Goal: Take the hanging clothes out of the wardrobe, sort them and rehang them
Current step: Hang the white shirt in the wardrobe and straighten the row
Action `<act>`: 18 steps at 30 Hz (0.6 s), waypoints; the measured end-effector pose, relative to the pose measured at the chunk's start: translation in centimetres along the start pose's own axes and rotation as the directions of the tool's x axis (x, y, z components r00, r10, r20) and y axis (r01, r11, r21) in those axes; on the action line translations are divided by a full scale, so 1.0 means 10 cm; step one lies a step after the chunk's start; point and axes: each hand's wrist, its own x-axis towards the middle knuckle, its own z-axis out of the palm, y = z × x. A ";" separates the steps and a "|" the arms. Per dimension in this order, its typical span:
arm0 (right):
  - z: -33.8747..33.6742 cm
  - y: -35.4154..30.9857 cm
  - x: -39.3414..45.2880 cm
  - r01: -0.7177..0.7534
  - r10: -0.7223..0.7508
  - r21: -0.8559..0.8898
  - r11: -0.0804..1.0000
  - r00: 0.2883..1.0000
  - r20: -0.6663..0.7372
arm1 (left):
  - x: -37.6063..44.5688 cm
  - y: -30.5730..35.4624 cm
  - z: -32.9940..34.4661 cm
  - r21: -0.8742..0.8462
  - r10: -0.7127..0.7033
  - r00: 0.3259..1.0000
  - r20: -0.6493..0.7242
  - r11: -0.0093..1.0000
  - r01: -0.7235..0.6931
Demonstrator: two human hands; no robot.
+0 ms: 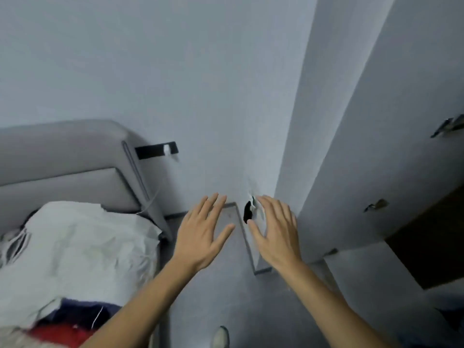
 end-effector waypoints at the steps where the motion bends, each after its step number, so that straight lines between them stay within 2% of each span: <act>1: 0.12 -0.15 0.03 0.045 -0.046 0.025 0.999 0.998 0.042 | -0.18 -0.16 -0.09 0.020 -0.062 0.998 -0.025 0.998 0.062; 5: 0.63 -0.81 0.08 0.238 -0.247 0.074 0.968 0.955 0.167 | -0.90 -0.72 -0.43 0.090 -0.294 0.948 -0.125 0.948 0.306; 9: 1.11 -1.50 0.04 0.367 -0.397 0.159 0.917 0.882 0.254 | -1.59 -1.26 -0.72 0.090 -0.485 0.847 -0.219 0.854 0.512; 14: 1.78 -2.23 0.16 0.482 -0.531 0.225 0.847 0.783 0.322 | -2.15 -2.05 -0.93 0.018 -0.657 0.692 -0.299 0.722 0.692; 18: 2.35 -2.82 0.29 0.524 -0.585 0.259 0.811 0.715 0.384 | -2.45 -2.70 -1.11 -0.037 -0.735 0.593 -0.330 0.638 0.769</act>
